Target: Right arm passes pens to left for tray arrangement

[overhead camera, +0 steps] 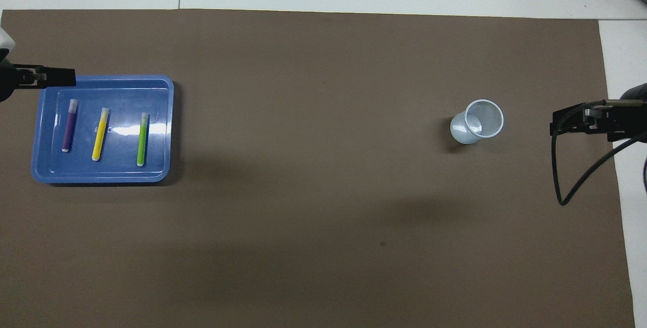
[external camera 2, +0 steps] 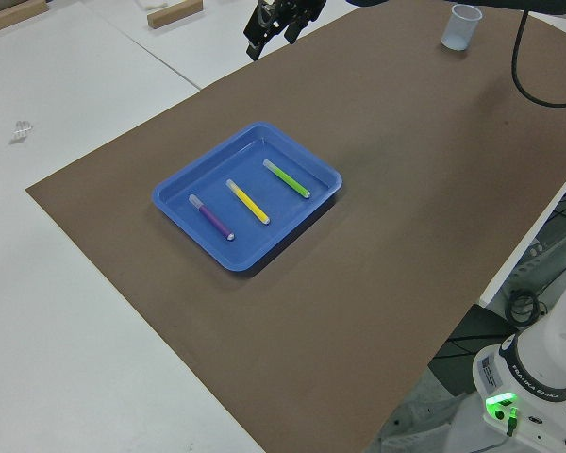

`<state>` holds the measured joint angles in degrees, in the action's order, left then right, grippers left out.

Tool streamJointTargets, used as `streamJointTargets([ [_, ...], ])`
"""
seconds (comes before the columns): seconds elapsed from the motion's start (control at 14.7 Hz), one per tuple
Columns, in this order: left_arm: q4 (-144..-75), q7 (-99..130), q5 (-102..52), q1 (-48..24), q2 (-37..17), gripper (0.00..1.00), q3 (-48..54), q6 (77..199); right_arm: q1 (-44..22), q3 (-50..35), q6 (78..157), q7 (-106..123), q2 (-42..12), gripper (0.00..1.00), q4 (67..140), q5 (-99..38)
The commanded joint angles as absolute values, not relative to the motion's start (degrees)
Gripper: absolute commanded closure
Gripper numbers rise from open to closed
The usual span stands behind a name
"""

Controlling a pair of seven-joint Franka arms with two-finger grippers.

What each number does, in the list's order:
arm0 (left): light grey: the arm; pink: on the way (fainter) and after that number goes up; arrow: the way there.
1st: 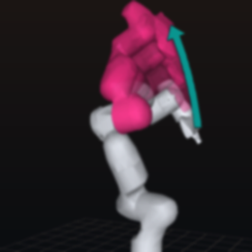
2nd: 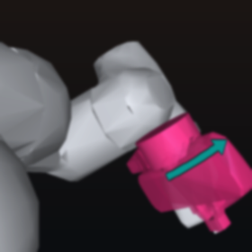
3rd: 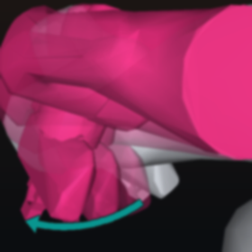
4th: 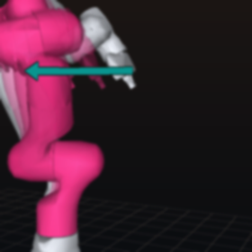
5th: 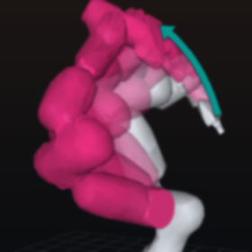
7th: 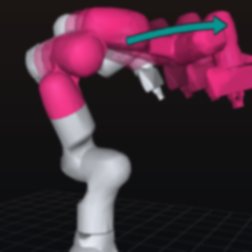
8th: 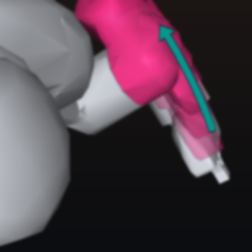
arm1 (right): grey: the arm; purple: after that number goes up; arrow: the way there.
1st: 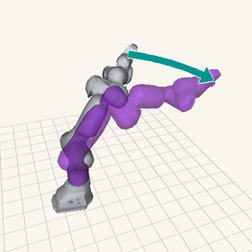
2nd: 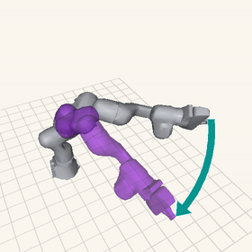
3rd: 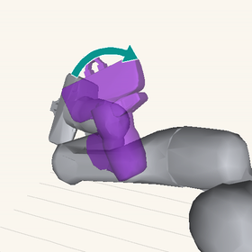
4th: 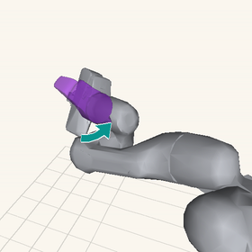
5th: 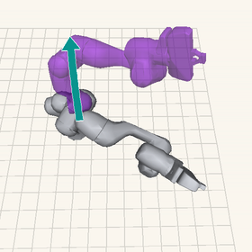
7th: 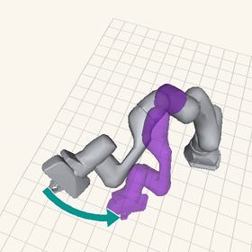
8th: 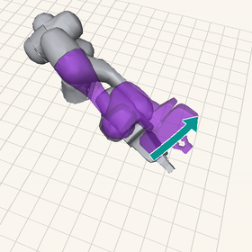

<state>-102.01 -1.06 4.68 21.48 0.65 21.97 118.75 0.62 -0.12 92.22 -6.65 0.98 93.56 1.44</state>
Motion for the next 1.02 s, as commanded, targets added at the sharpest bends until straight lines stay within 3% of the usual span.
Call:
streamJointTargets([
  [0.0,-102.66,-0.44,5.54,21.63,2.54,0.01,22.32,107.98,0.44,0.26,92.28,-5.80,2.11,0.00,94.57,0.97],
  [0.61,-102.22,-0.61,4.84,21.53,8.87,0.00,22.42,96.16,0.35,0.18,92.37,-5.36,2.11,0.00,94.57,0.88],
  [0.95,-101.69,-1.06,-6.42,21.36,11.95,0.00,20.83,93.51,0.09,0.09,92.37,-5.27,2.11,0.00,94.66,0.79],
])
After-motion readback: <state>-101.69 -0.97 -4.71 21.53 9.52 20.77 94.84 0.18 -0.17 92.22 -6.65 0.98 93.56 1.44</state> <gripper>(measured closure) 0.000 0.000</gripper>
